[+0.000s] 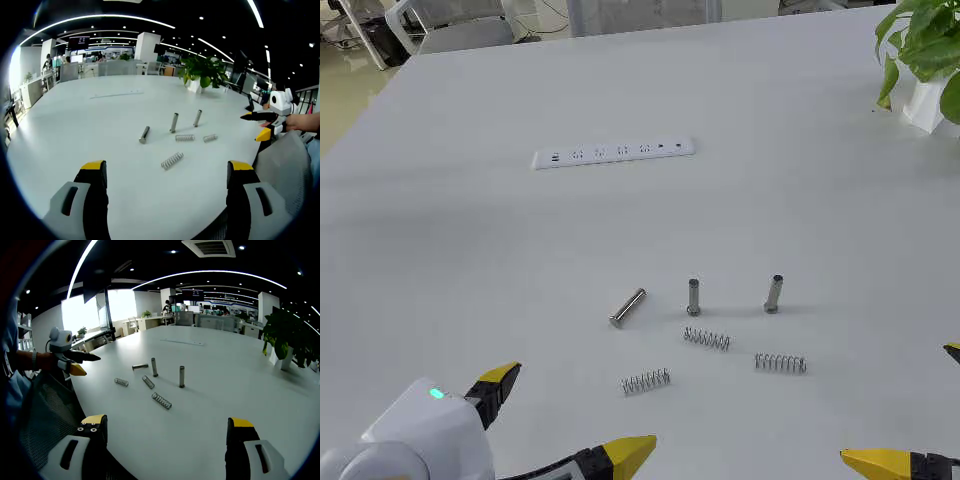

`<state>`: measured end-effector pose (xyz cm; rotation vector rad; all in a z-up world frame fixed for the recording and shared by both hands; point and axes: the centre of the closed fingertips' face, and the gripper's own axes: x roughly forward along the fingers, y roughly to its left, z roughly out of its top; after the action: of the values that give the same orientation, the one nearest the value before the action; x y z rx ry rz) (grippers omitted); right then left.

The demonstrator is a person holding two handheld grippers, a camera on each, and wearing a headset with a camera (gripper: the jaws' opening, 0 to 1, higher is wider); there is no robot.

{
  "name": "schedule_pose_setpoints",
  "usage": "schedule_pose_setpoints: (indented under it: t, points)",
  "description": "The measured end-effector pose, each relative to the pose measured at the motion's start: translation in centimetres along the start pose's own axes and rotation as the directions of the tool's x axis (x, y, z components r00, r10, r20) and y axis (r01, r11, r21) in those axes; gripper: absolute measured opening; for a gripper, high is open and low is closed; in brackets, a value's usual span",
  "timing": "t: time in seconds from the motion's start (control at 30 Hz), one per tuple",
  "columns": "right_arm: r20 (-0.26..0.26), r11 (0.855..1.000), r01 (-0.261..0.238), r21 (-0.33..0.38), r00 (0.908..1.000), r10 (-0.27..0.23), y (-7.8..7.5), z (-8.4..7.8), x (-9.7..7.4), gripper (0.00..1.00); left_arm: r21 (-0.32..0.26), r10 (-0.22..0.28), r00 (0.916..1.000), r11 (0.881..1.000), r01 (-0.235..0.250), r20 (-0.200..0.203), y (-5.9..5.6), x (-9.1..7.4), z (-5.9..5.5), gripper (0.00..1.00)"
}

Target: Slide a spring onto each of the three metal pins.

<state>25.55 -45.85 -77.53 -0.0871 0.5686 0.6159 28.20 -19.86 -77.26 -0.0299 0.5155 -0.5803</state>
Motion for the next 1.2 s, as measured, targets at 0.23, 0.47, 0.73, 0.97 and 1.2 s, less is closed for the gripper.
schedule_pose_setpoints:
  t: [0.23, 0.47, 0.73, 0.97, 1.2]
  points:
    - [-0.010, 1.000, 0.007, 0.000, 0.9999, -0.007, -0.5, -0.2, -0.4, 0.99, -0.002, 0.005, 1.0000, 1.000, -0.005, -0.005, 0.6, -0.1, 0.1, 0.99]
    - [-0.012, 1.000, 0.007, 0.010, 0.9999, -0.007, -0.5, -0.4, -0.5, 0.99, -0.002, 0.009, 1.0000, 1.000, -0.009, -0.002, 0.9, 0.0, 0.4, 0.99]
    - [-0.016, 1.000, -0.001, 0.006, 0.9999, 0.001, -0.3, -0.5, -0.6, 0.99, 0.010, -0.005, 1.0000, 1.000, 0.005, -0.005, 0.5, 0.2, 0.6, 0.99]
    - [-0.015, 1.000, -0.003, 0.008, 0.9999, 0.003, -0.3, -0.4, -0.7, 0.99, 0.020, -0.008, 0.9998, 1.000, 0.009, -0.017, 0.6, 0.2, 0.5, 0.99]
    - [-0.009, 1.000, -0.006, 0.005, 0.9999, 0.006, -0.4, -0.1, -0.7, 0.99, 0.041, -0.013, 0.9996, 0.999, 0.014, -0.025, 1.1, 0.5, 1.0, 0.99]
